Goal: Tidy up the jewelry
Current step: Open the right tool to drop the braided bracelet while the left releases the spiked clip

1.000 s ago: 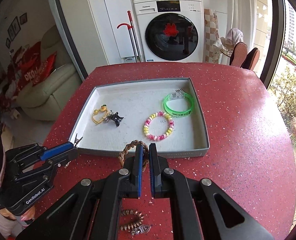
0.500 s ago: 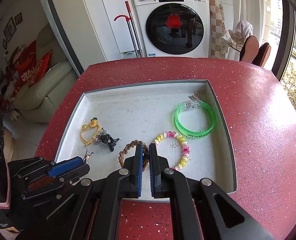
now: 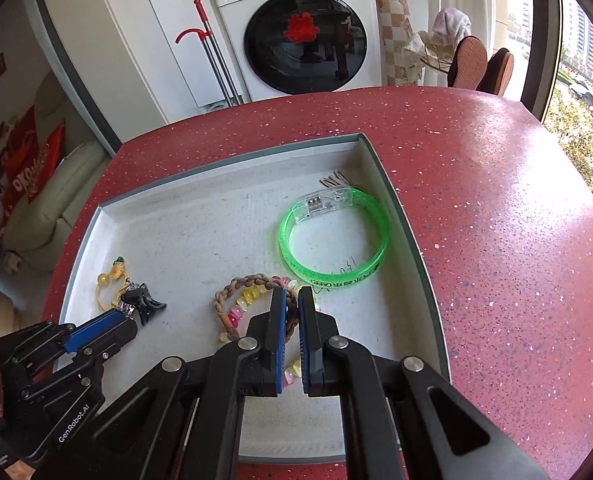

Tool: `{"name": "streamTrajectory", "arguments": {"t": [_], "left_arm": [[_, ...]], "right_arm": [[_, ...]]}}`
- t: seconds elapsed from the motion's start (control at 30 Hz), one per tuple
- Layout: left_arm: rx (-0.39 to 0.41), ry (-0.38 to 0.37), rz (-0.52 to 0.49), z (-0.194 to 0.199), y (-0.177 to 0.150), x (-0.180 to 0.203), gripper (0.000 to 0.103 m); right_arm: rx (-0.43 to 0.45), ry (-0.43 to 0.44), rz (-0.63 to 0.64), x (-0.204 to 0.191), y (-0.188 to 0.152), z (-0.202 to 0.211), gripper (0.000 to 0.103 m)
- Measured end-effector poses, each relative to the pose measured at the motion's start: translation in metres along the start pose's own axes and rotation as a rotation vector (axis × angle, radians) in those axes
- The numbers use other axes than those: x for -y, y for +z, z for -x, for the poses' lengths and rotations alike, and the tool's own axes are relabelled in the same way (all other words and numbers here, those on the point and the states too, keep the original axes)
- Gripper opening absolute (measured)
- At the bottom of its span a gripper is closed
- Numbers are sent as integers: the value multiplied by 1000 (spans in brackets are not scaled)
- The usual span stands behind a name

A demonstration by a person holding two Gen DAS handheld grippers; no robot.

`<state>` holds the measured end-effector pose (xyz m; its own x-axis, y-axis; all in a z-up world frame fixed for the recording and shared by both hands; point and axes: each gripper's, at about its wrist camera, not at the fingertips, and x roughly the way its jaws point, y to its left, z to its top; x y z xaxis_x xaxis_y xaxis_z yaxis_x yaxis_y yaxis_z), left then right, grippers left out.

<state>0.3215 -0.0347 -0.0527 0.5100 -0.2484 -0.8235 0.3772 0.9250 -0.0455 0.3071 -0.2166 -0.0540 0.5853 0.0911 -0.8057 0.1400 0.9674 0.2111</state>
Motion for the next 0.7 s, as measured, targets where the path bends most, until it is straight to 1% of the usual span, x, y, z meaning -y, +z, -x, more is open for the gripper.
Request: {"name": "streamTrajectory", "arguments": {"t": [0.3,0.53,0.57,0.63,0.67,0.7], "left_arm": [[22,71,-20,-5,4,8,31],[18,72,-13,-3,3,7,31],[20,74,-13,-3,2,8,31],[23,79,-16,-2,2,9,32],[25,83,-19,-1,2,10,32],[26,89,-20,0,2,10,32]], "right_arm": [[-5,-33,17,2,-6,-6,7],[-17,-29,13,0,-8,-3,8],[-21,-22,12,0,-8,-3,10],[-25,-10,12,1,-8,-1,23],[-22,-8,13,1,-9,0,36],[-15,-6,14,0,-9,2,42]]}}
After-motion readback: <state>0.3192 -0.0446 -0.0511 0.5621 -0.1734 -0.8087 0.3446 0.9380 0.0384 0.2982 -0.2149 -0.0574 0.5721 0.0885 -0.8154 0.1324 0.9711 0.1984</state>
